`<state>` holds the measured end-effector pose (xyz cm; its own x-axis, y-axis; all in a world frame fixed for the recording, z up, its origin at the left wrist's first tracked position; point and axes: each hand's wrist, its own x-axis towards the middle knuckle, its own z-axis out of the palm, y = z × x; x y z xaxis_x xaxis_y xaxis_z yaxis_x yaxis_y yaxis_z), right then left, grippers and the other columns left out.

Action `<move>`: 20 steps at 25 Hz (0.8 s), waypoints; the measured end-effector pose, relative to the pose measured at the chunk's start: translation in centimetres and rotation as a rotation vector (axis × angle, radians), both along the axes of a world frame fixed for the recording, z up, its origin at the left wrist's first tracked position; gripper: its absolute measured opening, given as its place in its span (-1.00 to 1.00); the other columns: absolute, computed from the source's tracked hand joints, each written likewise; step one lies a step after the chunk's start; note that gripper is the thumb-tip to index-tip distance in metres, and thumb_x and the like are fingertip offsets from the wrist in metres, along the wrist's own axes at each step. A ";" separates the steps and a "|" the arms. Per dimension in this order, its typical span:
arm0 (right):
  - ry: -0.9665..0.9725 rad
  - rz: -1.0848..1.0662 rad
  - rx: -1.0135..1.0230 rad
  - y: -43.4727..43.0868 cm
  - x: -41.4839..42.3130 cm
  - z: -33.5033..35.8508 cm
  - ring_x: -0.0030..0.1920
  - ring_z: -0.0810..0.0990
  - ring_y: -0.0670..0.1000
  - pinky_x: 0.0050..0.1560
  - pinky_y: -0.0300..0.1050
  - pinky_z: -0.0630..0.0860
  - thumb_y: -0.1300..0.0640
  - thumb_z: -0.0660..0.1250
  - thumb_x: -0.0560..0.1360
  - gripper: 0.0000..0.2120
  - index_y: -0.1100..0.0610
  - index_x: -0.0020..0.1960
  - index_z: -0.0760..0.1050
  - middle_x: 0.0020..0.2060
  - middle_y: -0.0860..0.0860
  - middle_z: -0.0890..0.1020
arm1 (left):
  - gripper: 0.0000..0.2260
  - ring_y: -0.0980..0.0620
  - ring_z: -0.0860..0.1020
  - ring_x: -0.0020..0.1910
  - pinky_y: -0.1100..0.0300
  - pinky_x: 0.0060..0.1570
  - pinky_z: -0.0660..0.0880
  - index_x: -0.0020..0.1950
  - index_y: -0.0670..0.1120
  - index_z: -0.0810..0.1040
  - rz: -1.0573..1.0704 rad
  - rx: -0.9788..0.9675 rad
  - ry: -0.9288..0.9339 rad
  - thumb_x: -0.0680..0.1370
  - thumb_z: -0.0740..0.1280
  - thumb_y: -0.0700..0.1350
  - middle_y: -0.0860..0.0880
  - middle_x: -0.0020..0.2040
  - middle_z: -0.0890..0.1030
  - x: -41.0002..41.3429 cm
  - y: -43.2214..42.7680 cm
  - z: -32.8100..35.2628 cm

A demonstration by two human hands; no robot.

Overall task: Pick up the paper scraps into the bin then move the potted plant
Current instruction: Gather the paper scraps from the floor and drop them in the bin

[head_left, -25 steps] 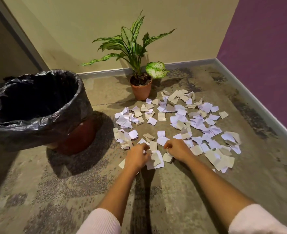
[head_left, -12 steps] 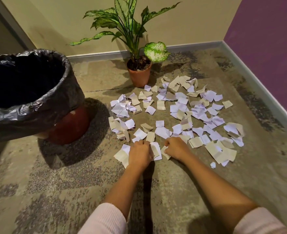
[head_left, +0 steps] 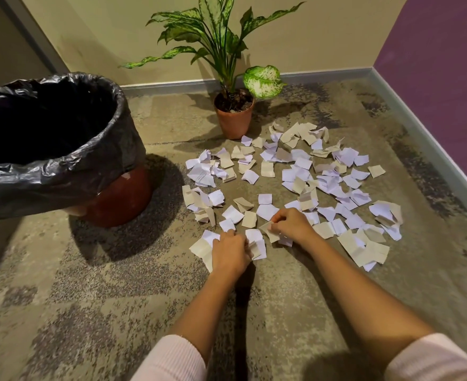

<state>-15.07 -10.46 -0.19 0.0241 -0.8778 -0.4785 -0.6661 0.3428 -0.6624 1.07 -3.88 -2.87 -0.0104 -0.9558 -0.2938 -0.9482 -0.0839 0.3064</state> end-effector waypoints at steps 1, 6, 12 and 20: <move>0.007 0.025 0.018 0.2 0.4 -0.1 -0.09 0.53 0.03 -0.19 -0.19 0.42 0.26 0.39 0.41 -0.88 0.18 -0.06 0.62 -0.15 0.06 0.60 | -0.80 -0.14 0.46 0.14 -0.01 0.07 0.42 0.05 -0.08 0.56 0.016 -0.015 0.034 0.48 0.39 -0.03 -0.09 0.11 0.50 0.3 0.3 -0.1; -0.025 0.017 0.035 0.9 2.6 -1.3 -0.06 0.56 0.07 -0.06 -0.11 0.48 0.24 0.37 0.41 -0.92 0.10 -0.12 0.58 -0.15 0.06 0.61 | -0.85 -0.05 0.49 0.03 0.04 0.00 0.44 -0.09 -0.06 0.52 0.071 -0.071 0.179 0.45 0.44 -0.05 0.00 0.00 0.53 2.5 1.4 0.7; -0.055 -0.018 -0.015 0.9 5.1 -1.9 -0.06 0.55 0.06 -0.12 -0.17 0.44 0.23 0.40 0.42 -0.82 0.08 0.01 0.60 -0.09 0.07 0.61 | -0.71 0.08 0.51 -0.22 0.15 -0.29 0.48 0.09 0.03 0.41 0.362 -0.056 0.450 0.48 0.44 -0.17 0.03 -0.20 0.54 6.2 2.2 1.6; -0.008 0.018 -0.120 -0.7 9.1 -1.6 -0.01 0.58 0.08 -0.12 -0.24 0.43 0.23 0.35 0.48 -0.81 0.14 0.08 0.62 0.03 0.09 0.65 | -0.80 -0.03 0.49 -0.06 0.10 -0.09 0.42 -0.09 -0.13 0.63 0.358 0.170 0.284 0.39 0.54 -0.07 -0.05 -0.13 0.55 10.5 0.9 0.8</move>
